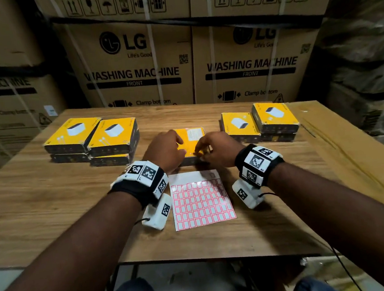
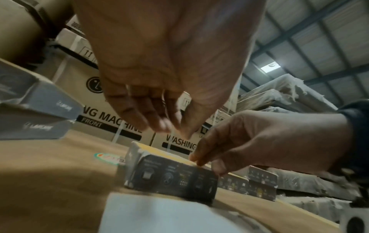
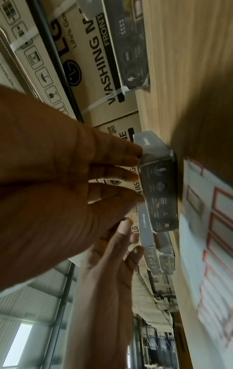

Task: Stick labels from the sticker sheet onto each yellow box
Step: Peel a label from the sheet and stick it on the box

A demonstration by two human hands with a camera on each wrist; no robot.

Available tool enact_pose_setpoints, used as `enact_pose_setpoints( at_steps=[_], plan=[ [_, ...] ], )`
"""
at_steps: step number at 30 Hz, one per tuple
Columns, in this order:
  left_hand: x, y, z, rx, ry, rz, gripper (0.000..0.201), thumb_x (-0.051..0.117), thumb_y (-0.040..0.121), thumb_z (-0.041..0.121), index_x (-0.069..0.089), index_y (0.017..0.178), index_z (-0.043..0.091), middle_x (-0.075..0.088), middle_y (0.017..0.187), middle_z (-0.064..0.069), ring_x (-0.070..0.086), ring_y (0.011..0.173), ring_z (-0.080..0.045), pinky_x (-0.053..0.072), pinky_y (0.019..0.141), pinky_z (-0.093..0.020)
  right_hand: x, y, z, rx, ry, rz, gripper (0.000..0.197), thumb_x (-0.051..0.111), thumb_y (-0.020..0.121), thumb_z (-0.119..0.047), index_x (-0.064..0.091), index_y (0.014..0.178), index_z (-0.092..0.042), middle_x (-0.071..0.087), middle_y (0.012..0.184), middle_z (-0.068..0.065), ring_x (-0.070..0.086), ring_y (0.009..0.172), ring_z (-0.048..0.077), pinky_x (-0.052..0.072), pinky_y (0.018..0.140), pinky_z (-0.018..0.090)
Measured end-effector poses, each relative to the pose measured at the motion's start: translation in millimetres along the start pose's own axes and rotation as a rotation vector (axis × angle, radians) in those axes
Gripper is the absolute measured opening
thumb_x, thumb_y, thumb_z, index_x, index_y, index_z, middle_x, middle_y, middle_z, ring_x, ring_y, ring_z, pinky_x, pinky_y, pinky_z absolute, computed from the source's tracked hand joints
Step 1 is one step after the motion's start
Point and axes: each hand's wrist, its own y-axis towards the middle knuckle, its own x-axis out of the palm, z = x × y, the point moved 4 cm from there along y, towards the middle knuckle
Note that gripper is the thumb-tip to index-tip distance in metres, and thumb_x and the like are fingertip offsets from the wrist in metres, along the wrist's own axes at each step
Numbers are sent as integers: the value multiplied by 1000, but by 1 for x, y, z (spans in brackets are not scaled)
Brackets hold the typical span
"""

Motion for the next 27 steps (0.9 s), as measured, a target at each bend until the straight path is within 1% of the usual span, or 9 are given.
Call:
enact_pose_setpoints(
  at_steps=[1, 3, 7, 10, 13, 17, 20, 24, 27],
  plan=[
    [0, -1, 6, 51, -14, -37, 12, 69, 83, 24, 68, 94, 22, 69, 97, 1, 63, 93, -17, 52, 81, -33, -1, -2, -2, -9, 5, 5, 19, 70, 83, -16, 73, 102, -18, 70, 101, -1, 59, 86, 9, 49, 76, 24],
    [3, -6, 17, 135, 12, -193, 6, 69, 83, 21, 74, 86, 23, 73, 89, 4, 66, 86, -13, 53, 79, -28, -2, -7, -2, -17, -10, -41, 16, 70, 82, -16, 74, 97, -18, 71, 96, -1, 60, 82, 9, 48, 72, 24],
    [15, -13, 22, 181, 70, -362, 13, 72, 83, 23, 76, 95, 21, 75, 95, 3, 67, 91, -12, 53, 85, -28, 1, -19, 2, -21, -116, -219, 21, 69, 81, -20, 74, 102, -18, 72, 100, -1, 64, 90, 16, 39, 70, 20],
    [28, -16, 26, 184, 137, -369, 20, 73, 82, 27, 76, 100, 22, 74, 101, 2, 66, 97, -15, 52, 86, -27, 4, -28, 7, -3, -131, -278, 26, 72, 81, -22, 71, 107, -17, 71, 104, -2, 64, 92, 14, 42, 72, 19],
    [37, -16, 27, 155, 172, -366, 26, 75, 78, 36, 75, 101, 23, 71, 103, 3, 64, 98, -16, 48, 81, -23, 5, -32, 8, -1, -149, -276, 29, 73, 79, -20, 69, 107, -17, 70, 104, 0, 65, 92, 17, 48, 74, 23],
    [40, -13, 27, 77, 53, -348, 12, 73, 82, 30, 75, 86, 19, 69, 85, 4, 65, 91, -16, 42, 71, -21, 8, -35, 6, -20, -147, -258, 24, 72, 78, -16, 67, 102, -13, 68, 100, 5, 64, 90, 22, 52, 76, 30],
    [43, -14, 26, 31, -15, -406, 12, 69, 85, 31, 69, 78, 21, 63, 76, 4, 60, 80, -16, 41, 69, -22, 7, -36, 5, -29, -141, -247, 20, 72, 78, -17, 66, 97, -16, 68, 97, 3, 63, 89, 20, 53, 75, 32],
    [45, -14, 26, 14, -149, -529, 11, 69, 86, 22, 69, 76, 28, 64, 74, 12, 59, 81, -10, 42, 73, -22, 5, -37, 5, -23, -111, -195, 25, 72, 78, -22, 64, 100, -16, 68, 97, 3, 62, 88, 20, 50, 72, 30],
    [44, -13, 22, -14, -165, -499, 13, 71, 82, 16, 68, 79, 28, 66, 80, 8, 59, 83, -12, 46, 79, -26, 2, -36, 7, -18, -64, -151, 28, 76, 77, -27, 65, 100, -16, 67, 97, -2, 61, 86, 14, 49, 71, 27]
  ],
)
